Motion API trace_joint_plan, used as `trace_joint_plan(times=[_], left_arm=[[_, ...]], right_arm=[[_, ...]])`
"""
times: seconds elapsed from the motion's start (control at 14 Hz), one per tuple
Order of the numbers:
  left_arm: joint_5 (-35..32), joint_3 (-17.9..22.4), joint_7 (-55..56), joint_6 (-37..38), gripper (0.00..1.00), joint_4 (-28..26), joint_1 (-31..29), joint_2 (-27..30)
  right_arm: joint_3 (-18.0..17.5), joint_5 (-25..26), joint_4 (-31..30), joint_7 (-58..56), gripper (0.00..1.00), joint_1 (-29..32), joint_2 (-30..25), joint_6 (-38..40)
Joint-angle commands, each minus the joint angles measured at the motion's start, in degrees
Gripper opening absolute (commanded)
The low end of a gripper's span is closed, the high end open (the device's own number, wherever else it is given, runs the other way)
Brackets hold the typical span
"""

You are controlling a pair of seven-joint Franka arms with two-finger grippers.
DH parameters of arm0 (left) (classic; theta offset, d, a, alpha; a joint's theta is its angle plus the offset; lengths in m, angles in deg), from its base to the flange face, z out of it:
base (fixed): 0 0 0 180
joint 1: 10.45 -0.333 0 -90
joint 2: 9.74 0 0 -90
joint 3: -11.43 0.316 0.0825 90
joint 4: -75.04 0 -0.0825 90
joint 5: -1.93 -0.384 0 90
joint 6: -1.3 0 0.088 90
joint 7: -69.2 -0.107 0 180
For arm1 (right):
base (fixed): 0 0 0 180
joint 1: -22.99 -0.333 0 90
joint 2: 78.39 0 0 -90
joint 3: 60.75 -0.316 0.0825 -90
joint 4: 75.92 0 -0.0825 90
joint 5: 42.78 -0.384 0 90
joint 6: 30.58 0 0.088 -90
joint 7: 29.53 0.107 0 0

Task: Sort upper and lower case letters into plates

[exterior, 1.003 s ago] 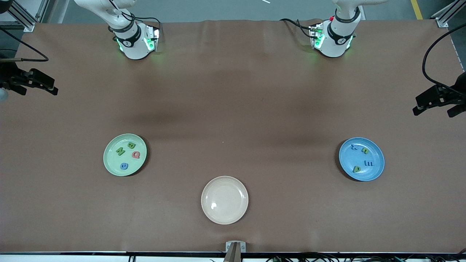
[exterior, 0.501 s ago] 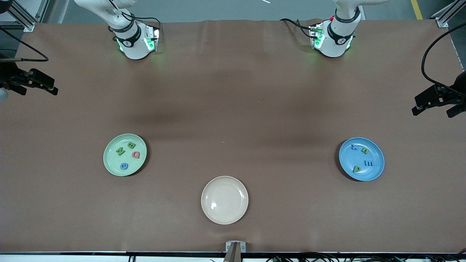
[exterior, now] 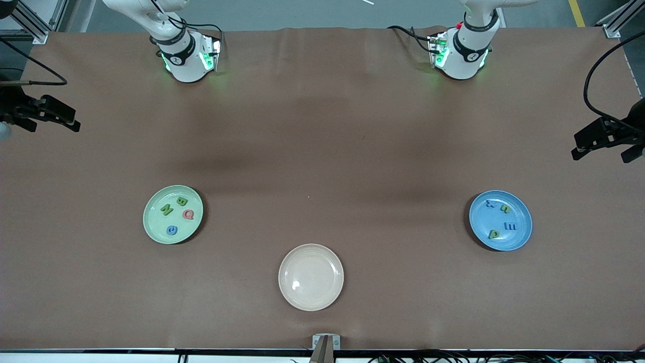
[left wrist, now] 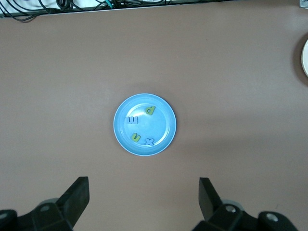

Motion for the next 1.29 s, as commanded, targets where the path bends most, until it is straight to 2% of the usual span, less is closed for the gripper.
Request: trace_joint_plan(times=[0.0, 1.22], left_arm=[[-3.1, -1.8, -0.5, -0.2, 1.00, -0.2, 0.0, 1.3], [-0.6, -2.9, -0.6, -1.4, 1.00, -5.1, -1.7, 5.1]], right_arm=[[-0.5, 0.0, -0.1, -0.6, 1.00, 0.9, -0.2, 0.0], [-0.4, 0.0, -0.1, -0.7, 1.00, 1.0, -0.2, 0.0]])
